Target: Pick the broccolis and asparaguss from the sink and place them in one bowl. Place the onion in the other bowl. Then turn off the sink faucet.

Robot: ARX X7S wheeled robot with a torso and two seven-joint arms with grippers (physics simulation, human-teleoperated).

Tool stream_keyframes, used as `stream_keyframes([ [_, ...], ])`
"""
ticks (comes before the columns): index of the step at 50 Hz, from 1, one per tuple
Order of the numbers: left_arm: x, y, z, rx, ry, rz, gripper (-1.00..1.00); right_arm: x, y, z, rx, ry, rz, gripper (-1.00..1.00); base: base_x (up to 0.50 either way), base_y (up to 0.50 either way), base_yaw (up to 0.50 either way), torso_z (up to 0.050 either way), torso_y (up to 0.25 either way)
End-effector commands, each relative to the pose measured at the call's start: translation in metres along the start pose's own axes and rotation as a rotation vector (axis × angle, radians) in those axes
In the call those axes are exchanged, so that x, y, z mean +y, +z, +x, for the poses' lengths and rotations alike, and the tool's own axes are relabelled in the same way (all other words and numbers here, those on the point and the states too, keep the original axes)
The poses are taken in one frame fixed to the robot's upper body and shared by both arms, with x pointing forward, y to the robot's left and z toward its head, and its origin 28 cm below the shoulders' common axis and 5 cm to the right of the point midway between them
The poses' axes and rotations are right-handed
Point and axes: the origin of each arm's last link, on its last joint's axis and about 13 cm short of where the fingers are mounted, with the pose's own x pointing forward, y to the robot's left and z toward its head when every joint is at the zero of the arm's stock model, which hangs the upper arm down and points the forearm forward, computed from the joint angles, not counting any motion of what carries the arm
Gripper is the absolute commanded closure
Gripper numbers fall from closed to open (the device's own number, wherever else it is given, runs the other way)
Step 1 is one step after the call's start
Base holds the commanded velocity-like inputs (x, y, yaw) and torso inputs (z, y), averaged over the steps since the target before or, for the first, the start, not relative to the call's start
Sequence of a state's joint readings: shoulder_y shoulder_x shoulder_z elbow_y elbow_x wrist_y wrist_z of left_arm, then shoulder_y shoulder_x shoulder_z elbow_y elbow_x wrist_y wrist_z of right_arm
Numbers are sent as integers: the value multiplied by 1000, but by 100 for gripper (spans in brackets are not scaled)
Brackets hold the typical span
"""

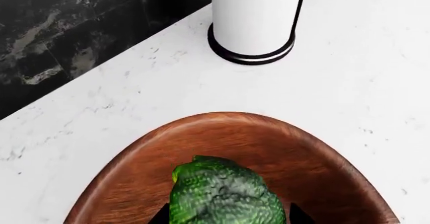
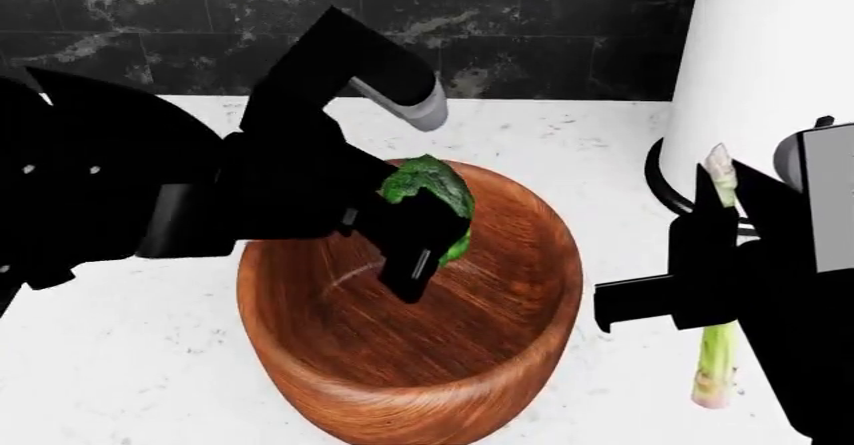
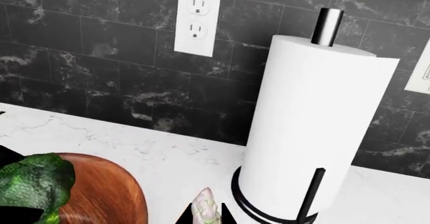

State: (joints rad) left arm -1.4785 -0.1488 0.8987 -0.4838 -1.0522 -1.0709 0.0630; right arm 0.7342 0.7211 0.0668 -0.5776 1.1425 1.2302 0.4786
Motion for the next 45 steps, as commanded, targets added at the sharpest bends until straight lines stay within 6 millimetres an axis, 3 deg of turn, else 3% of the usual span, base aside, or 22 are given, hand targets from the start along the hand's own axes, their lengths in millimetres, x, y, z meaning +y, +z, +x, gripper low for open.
stream_keyframes([
  [1,7,-2,17,75,19,-18,100,1,-3,0,8,2,2,100,0,0,0,0,0],
  [15,4,-17,29,122,5,-25,100,0,-10,-4,26,-4,18,100,0,0,0,0,0],
  [16,3,-17,29,123,-2,-16,-100,-1,-10,-5,24,-6,20,100,0,0,0,0,0],
  [26,0,-5,13,90,-9,5,-100,-2,-8,-8,14,-12,21,100,0,0,0,0,0],
  [34,3,13,-20,-62,33,-11,-100,-6,20,-5,-6,5,-7,100,0,0,0,0,0],
  [42,20,4,-62,-184,132,-67,-100,-7,61,7,-32,64,-21,100,0,0,0,0,0],
  [45,18,-18,-83,-208,176,-88,-100,-5,74,17,-35,97,-34,100,0,0,0,0,0],
])
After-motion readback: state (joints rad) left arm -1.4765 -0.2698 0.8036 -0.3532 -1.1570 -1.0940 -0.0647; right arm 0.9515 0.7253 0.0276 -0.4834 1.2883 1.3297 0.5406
